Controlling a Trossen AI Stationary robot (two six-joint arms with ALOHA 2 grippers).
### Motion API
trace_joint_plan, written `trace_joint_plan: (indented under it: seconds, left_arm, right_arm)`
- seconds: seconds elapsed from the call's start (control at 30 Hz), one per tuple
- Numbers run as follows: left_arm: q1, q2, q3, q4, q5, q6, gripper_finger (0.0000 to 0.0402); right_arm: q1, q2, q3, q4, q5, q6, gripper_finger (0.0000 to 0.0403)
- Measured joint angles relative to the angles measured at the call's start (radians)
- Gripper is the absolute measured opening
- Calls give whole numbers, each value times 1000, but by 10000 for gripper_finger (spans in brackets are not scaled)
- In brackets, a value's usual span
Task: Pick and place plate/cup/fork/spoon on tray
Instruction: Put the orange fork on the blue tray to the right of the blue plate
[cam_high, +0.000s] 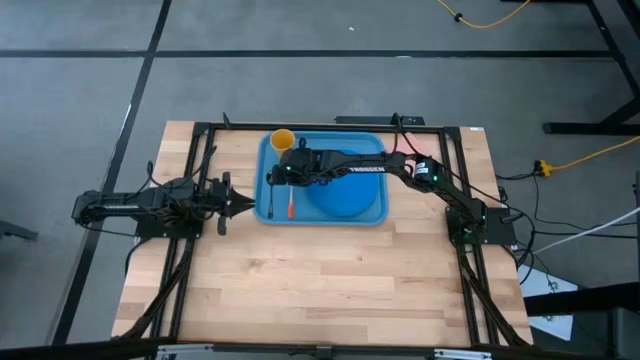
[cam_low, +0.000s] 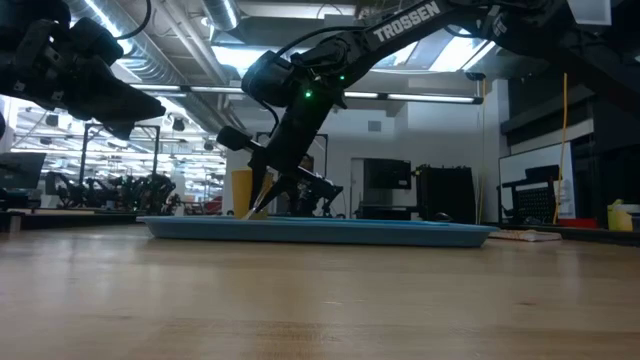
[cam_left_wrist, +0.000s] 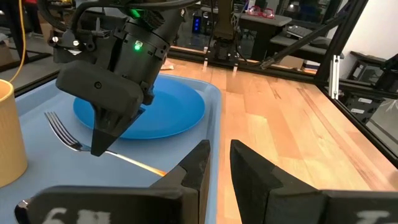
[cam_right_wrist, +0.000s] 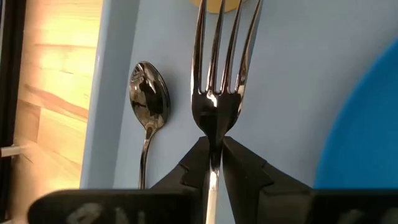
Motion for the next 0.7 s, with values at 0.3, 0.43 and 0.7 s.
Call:
trace_joint_plan:
  seconds: [0.3,0.43,0.7]
  left_arm:
    - [0,0,0,0,0,0,55]
    - [0,0,0,0,0,0,55]
    - [0,0,0,0,0,0,55]
  right_arm:
    - [11,0,0,1,0,-4,47]
    - [13,0,0,2,2,-4,47]
    - [16,0,0,-3,3,-4,47]
